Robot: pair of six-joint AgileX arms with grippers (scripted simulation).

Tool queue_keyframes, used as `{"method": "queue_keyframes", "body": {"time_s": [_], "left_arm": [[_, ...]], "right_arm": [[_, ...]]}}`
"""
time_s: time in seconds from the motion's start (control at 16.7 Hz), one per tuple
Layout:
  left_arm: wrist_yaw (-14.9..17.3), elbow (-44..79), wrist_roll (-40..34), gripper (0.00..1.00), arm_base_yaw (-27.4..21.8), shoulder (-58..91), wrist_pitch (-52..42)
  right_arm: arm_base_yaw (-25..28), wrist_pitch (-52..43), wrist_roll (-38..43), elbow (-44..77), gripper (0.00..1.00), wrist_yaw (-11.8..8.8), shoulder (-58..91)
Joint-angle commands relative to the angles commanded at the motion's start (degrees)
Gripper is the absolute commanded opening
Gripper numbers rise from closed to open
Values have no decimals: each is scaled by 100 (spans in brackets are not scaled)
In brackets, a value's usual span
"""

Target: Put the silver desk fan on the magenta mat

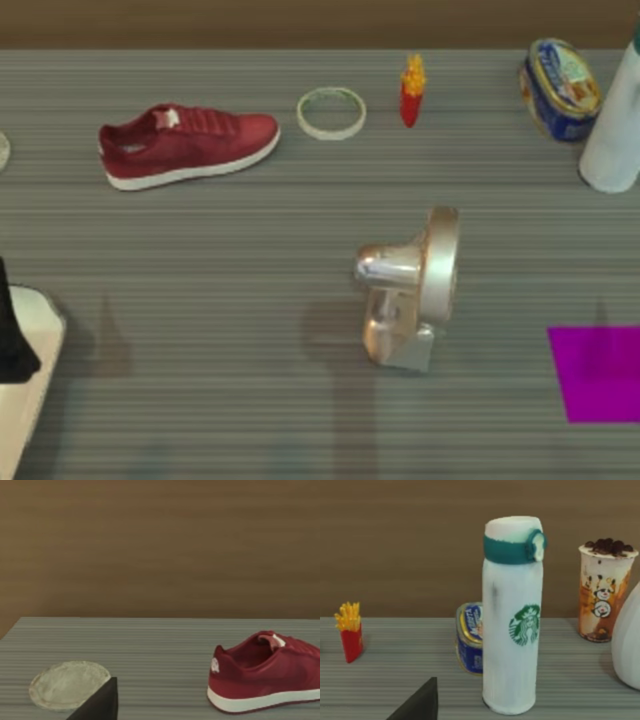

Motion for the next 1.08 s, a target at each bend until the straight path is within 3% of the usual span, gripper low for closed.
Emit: {"method": "queue_keyframes", "body": {"time_s": [0.24, 0.48, 1.08], "left_arm": [[0, 0, 0, 100, 0, 0, 0], [0, 0, 0, 100, 0, 0, 0], [0, 0, 0, 100, 0, 0, 0]], "right_arm": [[70, -157, 82, 171, 100, -6, 175], [433, -1024, 543, 1227, 100, -17, 1254], [1984, -4958, 2616, 6421, 100, 32, 6896]]}}
